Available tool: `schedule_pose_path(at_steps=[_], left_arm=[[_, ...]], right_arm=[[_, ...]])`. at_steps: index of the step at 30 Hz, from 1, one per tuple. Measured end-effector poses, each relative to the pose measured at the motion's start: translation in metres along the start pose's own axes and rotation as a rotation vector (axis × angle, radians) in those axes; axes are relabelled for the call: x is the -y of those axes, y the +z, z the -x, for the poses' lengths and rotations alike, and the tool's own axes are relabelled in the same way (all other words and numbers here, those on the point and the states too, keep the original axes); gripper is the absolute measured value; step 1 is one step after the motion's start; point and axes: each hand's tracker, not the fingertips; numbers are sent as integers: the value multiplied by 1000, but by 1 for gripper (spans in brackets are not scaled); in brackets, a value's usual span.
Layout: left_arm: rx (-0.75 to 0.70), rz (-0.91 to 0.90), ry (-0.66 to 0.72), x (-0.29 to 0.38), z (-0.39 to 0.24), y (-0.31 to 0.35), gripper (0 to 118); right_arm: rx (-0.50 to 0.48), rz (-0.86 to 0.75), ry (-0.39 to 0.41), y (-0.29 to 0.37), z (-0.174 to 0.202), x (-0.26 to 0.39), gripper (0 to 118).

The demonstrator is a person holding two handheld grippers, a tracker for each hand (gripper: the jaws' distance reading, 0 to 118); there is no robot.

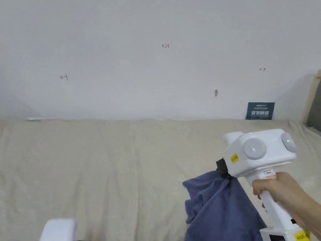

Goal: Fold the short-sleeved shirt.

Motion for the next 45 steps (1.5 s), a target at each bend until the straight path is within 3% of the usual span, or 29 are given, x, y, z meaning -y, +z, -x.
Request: schedule_pose_path(at_steps=[11,15,18,27,38,45], left_arm=[[-78,-184,25,-71,29,56,3],[-95,-249,25,-112,30,76,3],[-122,-328,12,-149,27,90,3],[-168,-503,-6,-271,35,128,3],[-204,-541,26,-401,57,92,3],[-234,-576,16,-470,60,77,3]], right_arm=[[41,-213,-241,152,-81,-7,5],[-57,-276,-358,181,-104,-16,5],[-26,-291,-330,190,-106,-30,5],[-81,-375,-391,210,-119,-102,5],[-77,-446,-434,194,-120,-245,5],[-78,-538,-411,210,-117,-322,5]])
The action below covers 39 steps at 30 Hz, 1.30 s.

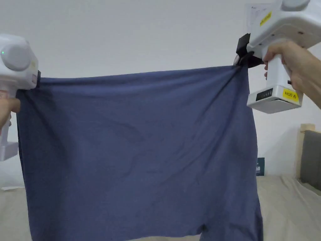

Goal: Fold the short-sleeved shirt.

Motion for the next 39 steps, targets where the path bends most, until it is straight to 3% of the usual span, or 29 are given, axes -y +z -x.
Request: schedule_pose_path(at_steps=[4,6,8,11,16,20,25,28,33,35,37,38,39], left_arm=[[-50,-51,14,-27,-7,-18,3],[-60,-60,-27,-31,-11,-22,3],[-53,-85,-28,-27,-14,-30,3],[4,-38,3,-2,-18,-43,3],[27,112,-27,85,-42,-68,3],[42,205,-6,169,-54,-73,3],[78,366,-34,265,-59,-63,3],[114,482,12,312,-54,-47,3],[91,563,-30,376,-46,5,3],[92,574,-37,394,-39,29,3],[102,590,-43,409,-30,55,3],[100,592,-39,416,-24,72,3],[101,599,-38,423,-18,83,3]], right_arm=[[-17,-65,-15,-1,15,-12,5],[-30,-62,18,-4,17,-9,5],[0,-63,67,-9,11,5,5],[22,3,47,-30,-11,39,5],[41,162,6,-73,-52,125,5],[65,291,24,-101,-88,203,5],[109,418,-42,-108,-130,294,5],[110,480,-101,-96,-151,352,5],[126,598,-62,-61,-172,429,5],[79,646,-124,-42,-180,448,5],[105,637,-88,-20,-182,463,5],[121,643,-31,-10,-183,469,5],[119,634,-45,3,-184,473,5]])
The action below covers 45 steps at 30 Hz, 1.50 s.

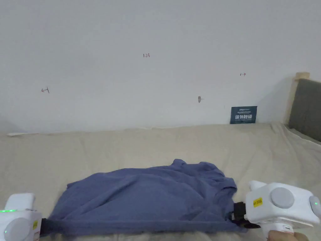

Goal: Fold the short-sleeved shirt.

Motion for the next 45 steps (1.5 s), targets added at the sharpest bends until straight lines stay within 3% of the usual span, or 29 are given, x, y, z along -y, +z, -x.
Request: schedule_pose_path(at_steps=[3,15,20,26,27,28,29,30,31,33,36,38,40,41,42,43,44,45], left_arm=[[11,10,1,35,11,29,3],[31,5,-13,185,31,135,3],[52,48,-40,232,33,143,3],[84,62,-21,244,37,133,3],[95,49,-25,243,38,132,5],[88,40,-25,243,37,133,12],[72,30,-21,243,37,133,32],[72,26,-18,242,40,133,69],[87,25,0,242,44,133,81],[171,21,58,245,49,143,84],[235,22,74,252,54,155,89],[243,6,84,265,57,168,88],[282,10,99,280,60,181,88],[287,31,116,286,61,186,87],[283,47,134,291,62,190,73],[287,46,131,295,63,192,50],[283,48,132,297,62,197,22],[265,47,115,299,60,198,3]], right_arm=[[-52,2,-52,29,-9,36,5],[-24,-12,-47,119,-46,198,5],[2,8,-118,130,-59,247,5],[8,-21,-133,133,-53,262,5],[18,-26,-124,135,-50,262,8],[30,-29,-116,137,-46,262,17],[51,-31,-80,138,-45,260,38],[61,-36,-41,140,-41,261,74],[69,-39,-16,142,-38,262,96],[89,-91,42,155,-30,263,99],[77,-121,66,183,-13,270,100],[19,-189,113,199,-6,284,99],[10,-174,133,207,3,298,98],[3,-174,135,207,3,305,91],[-8,-174,136,208,6,311,74],[-13,-177,134,209,8,316,53],[-24,-182,126,209,11,323,21],[-16,-195,124,207,12,327,0]])
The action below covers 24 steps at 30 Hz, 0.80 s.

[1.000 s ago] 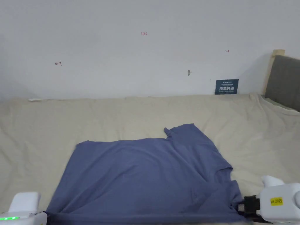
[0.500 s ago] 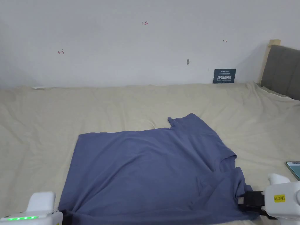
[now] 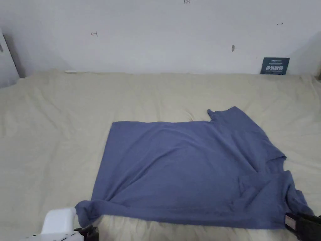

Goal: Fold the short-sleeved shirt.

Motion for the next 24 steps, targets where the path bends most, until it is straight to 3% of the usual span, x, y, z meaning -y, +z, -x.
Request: schedule_pose_path(at_steps=[3,16,17,19,20,24], left_arm=[[-141,-20,-105,2,-7,-2,1],[70,-5,89,-45,38,-37,2],[67,-3,83,-48,41,-41,7],[53,9,64,-53,40,-50,50],[42,31,59,-56,40,-55,62],[95,41,82,-59,42,-69,64]], right_arm=[[50,-35,-16,-2,9,6,0],[15,5,19,-30,30,-3,0],[7,4,3,-31,29,-3,0],[3,14,-18,-35,27,-5,0],[10,21,-21,-37,26,-5,0],[30,43,4,-42,25,-6,0]])
